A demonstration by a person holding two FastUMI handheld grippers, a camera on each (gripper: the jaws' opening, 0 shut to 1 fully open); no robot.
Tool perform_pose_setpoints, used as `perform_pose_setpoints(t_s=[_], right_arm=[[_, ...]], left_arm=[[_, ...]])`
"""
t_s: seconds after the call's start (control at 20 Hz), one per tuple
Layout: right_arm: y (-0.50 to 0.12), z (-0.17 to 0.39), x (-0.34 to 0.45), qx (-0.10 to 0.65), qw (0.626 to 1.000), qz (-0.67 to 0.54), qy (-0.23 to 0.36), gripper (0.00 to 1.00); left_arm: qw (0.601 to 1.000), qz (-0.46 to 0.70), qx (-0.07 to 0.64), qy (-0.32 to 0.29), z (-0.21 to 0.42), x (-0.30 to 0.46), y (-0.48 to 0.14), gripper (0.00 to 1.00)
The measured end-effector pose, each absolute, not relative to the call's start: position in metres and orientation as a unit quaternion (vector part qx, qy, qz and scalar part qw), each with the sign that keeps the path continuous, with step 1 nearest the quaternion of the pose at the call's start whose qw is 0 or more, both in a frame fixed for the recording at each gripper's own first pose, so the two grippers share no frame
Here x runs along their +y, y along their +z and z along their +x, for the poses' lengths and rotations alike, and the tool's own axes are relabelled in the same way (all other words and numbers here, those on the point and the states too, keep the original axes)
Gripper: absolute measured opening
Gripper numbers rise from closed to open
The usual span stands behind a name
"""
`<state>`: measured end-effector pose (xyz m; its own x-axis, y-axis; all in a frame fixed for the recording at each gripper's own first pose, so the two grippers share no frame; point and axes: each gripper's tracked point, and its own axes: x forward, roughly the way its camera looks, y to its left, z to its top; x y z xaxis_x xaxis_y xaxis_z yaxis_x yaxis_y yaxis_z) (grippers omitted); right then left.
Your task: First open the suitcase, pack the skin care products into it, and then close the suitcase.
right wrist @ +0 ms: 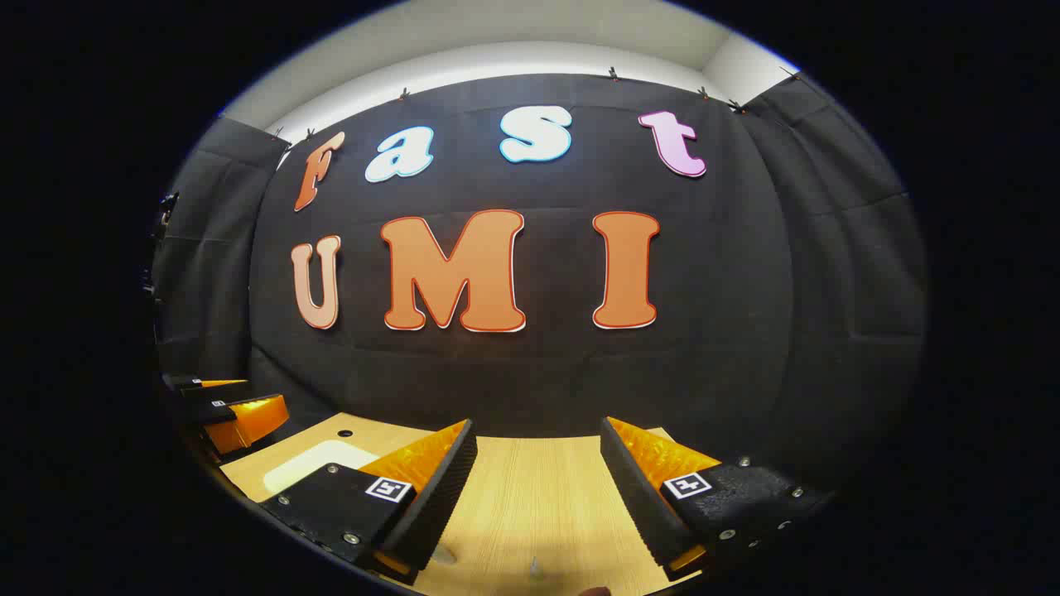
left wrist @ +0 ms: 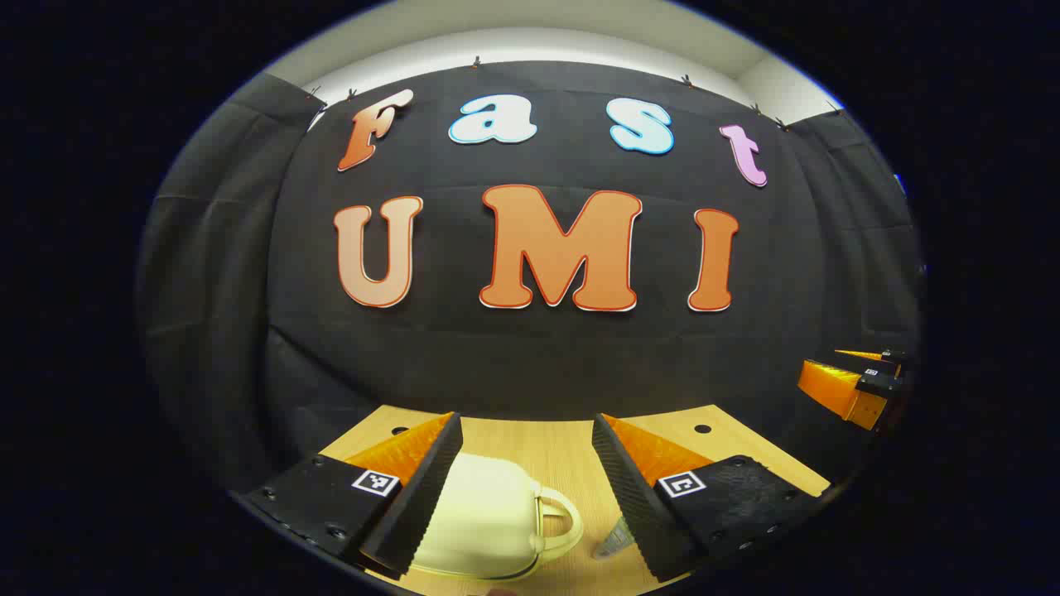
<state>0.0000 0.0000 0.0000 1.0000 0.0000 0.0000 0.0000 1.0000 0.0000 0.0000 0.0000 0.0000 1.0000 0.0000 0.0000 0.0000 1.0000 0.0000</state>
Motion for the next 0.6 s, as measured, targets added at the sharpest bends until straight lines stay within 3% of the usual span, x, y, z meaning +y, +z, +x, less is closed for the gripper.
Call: perform_pose_setpoints(t_s=[0.05, 0.2, 0.6], right_arm=[[0.001, -0.001, 0.001, -0.002, 1.0, 0.0, -0.006, 0.95], [-0.003, -0.003, 0.0, 0.004, 1.0, -0.002, -0.03, 0.95], [-0.012, -0.003, 0.018, 0.022, 1.0, -0.011, -0.016, 0.95]], left_arm=[[1.0, -0.004, 0.0, -0.009, 0.002, 0.001, -0.001, 0.98], [0.999, -0.021, 0.011, -0.031, 0.012, 0.002, -0.007, 0.98], [0.999, -0.027, 0.018, -0.017, 0.013, 0.02, -0.014, 0.95]])
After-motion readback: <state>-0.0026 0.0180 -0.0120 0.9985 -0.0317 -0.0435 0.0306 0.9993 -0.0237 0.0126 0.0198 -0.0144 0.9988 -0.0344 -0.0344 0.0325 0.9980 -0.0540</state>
